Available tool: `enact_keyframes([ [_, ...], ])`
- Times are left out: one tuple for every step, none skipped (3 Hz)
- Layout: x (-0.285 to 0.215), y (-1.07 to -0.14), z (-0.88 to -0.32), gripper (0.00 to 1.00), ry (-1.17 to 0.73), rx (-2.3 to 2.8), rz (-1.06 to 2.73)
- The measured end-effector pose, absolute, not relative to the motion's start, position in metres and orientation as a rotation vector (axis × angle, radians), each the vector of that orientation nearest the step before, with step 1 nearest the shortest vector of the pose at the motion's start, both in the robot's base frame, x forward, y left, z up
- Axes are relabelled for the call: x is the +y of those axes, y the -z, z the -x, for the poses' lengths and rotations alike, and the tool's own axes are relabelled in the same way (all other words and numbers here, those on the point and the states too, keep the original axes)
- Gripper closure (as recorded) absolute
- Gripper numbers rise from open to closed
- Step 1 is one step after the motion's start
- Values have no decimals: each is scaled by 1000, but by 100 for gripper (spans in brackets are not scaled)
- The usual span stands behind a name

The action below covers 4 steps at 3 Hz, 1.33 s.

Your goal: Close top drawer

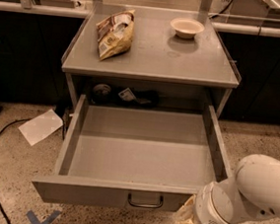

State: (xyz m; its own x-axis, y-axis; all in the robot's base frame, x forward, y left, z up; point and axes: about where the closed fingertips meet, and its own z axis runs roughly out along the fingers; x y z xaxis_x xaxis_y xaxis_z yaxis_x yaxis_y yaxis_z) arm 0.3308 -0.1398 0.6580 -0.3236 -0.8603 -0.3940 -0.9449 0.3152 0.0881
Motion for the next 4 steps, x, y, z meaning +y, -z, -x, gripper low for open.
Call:
enact_keyframes([
  [-137, -662, -356, 100, -421, 2295, 1561],
  [-122, -668, -393, 100, -408, 2246, 1495],
  [-118, -666, -399, 100, -395, 2243, 1509],
  [-120, -664, -411, 100, -382, 2247, 1475],
])
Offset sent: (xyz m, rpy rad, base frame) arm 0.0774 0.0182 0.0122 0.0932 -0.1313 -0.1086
